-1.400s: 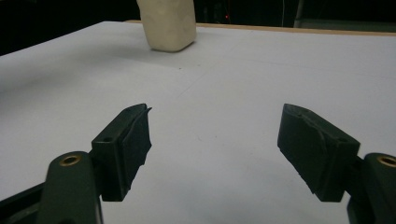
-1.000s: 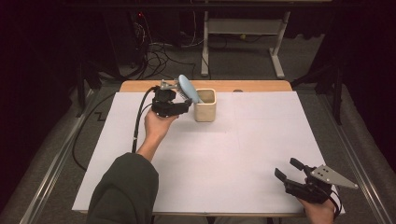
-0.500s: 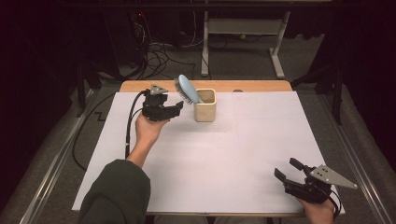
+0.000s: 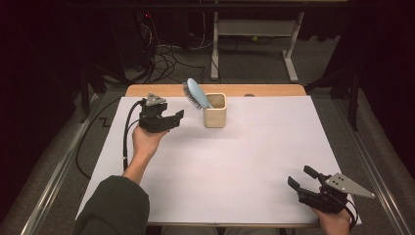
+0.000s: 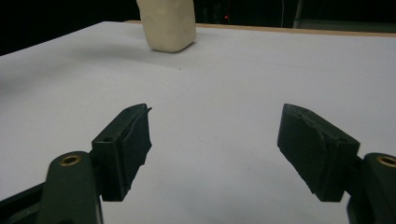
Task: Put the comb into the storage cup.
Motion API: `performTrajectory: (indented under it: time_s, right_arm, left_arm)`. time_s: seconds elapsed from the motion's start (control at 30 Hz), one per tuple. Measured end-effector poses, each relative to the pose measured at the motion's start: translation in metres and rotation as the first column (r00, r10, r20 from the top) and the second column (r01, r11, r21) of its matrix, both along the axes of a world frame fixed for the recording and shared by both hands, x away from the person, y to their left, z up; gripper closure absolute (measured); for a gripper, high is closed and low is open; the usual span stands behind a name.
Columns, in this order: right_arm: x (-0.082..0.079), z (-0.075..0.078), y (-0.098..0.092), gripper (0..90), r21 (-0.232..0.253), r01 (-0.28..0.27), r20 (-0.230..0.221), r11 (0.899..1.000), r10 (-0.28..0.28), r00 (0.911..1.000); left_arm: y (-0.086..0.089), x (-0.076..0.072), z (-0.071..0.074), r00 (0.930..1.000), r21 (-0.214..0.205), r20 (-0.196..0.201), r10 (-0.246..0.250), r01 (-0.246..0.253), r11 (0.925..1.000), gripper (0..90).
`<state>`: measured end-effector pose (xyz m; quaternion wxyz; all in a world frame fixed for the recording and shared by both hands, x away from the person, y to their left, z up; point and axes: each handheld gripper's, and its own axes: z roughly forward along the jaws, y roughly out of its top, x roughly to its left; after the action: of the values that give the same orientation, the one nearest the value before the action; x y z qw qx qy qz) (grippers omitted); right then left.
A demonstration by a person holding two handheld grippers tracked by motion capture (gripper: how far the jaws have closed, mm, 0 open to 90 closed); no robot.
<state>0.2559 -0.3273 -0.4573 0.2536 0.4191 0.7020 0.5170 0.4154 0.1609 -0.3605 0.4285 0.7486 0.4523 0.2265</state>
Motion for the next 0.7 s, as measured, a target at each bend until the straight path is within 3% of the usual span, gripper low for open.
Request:
performTrajectory:
  time_s: [0.5,0.7]
  right_arm:
    - [-0.001,0.0,0.0,26.1,0.003,0.001,0.002,1.0,-0.001,1.0]
    - [-0.001,0.0,-0.001,26.1,0.003,0.003,0.0,1.0,-0.003,1.0]
  left_arm:
    - [0.016,-0.017,-0.004,0.9999,0.0,0.013,0.003,-0.003,1.0,33.8]
    - [0.02,-0.024,-0.006,0.9995,0.029,0.031,-0.005,0.004,0.9996,33.9]
